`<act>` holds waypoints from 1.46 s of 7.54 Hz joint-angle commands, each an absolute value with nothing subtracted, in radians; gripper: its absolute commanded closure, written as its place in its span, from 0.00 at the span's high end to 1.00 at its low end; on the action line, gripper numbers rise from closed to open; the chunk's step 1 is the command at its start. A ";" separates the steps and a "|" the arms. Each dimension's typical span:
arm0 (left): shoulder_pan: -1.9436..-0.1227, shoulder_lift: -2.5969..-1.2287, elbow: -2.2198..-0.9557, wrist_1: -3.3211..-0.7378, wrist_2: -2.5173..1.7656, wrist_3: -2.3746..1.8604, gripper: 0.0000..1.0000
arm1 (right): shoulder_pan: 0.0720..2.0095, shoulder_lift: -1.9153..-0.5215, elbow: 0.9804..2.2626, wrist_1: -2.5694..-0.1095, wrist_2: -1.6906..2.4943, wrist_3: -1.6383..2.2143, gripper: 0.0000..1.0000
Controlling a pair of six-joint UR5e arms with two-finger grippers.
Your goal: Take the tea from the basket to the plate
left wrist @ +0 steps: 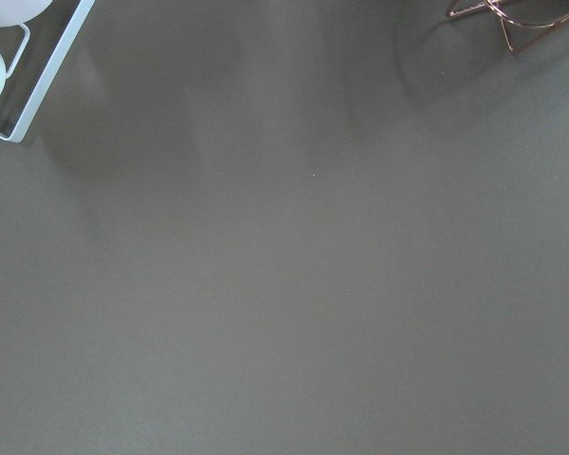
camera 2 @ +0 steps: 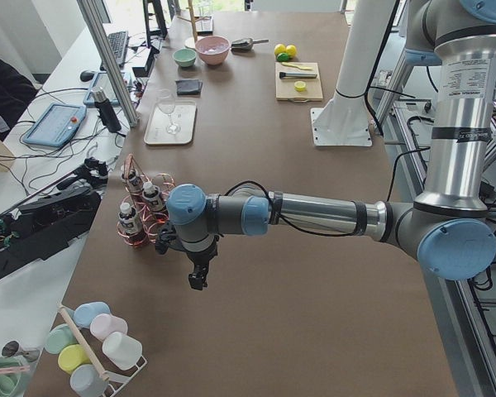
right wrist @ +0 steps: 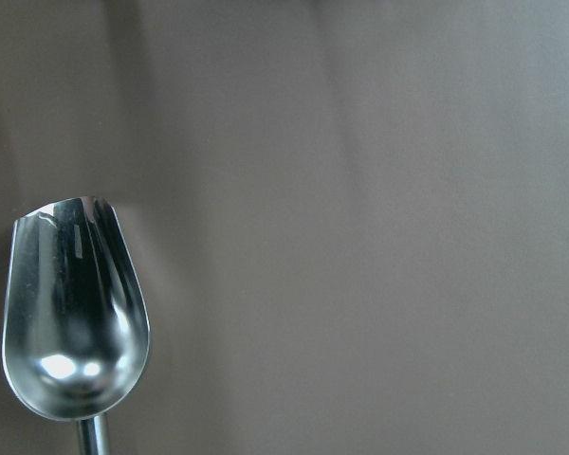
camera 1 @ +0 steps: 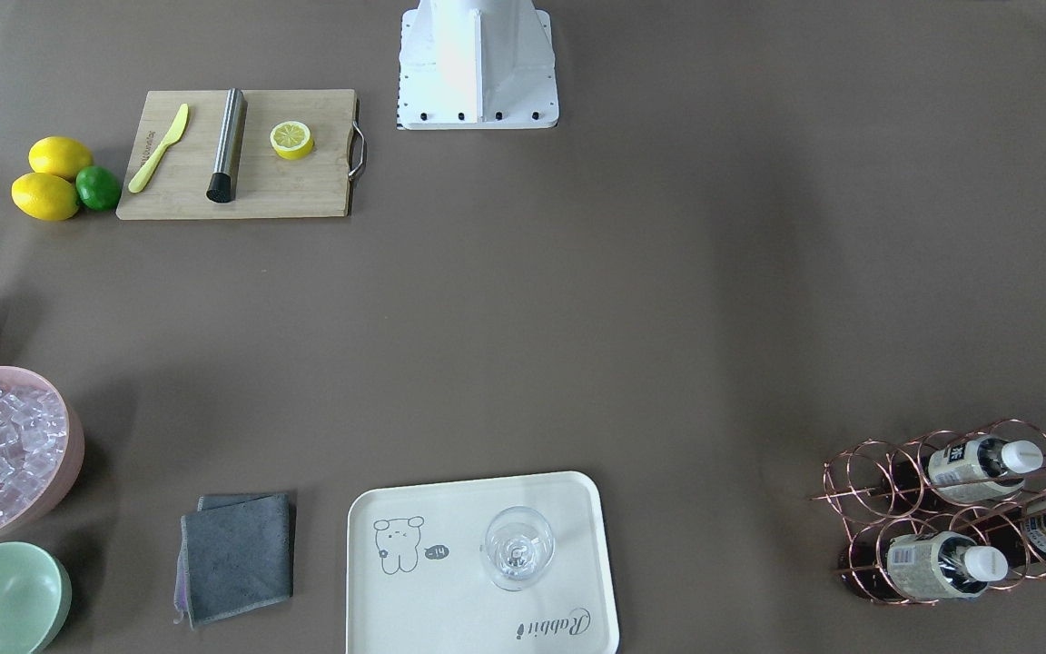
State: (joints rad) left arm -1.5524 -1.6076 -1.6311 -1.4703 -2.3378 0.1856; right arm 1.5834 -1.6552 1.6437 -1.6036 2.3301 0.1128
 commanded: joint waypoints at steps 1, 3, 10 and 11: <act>-1.552 -1.608 -1.632 -1.470 -2.338 0.184 0.98 | 1.583 -1.655 1.644 -1.603 2.330 0.114 1.00; -1.552 -1.609 -1.634 -1.470 -2.338 0.184 0.98 | 1.585 -1.655 1.644 -1.603 2.330 0.114 1.00; -1.552 -1.621 -1.631 -1.473 -2.336 0.187 0.98 | 1.585 -1.657 1.647 -1.603 2.332 0.114 1.00; -1.551 -1.650 -1.634 -1.473 -2.338 0.187 0.98 | 1.585 -1.657 1.646 -1.605 2.332 0.115 1.00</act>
State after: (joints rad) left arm -1.5524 -1.6171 -1.6323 -1.4710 -2.3363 0.1863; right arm 1.5846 -1.6565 1.6464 -1.6031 2.3316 0.1141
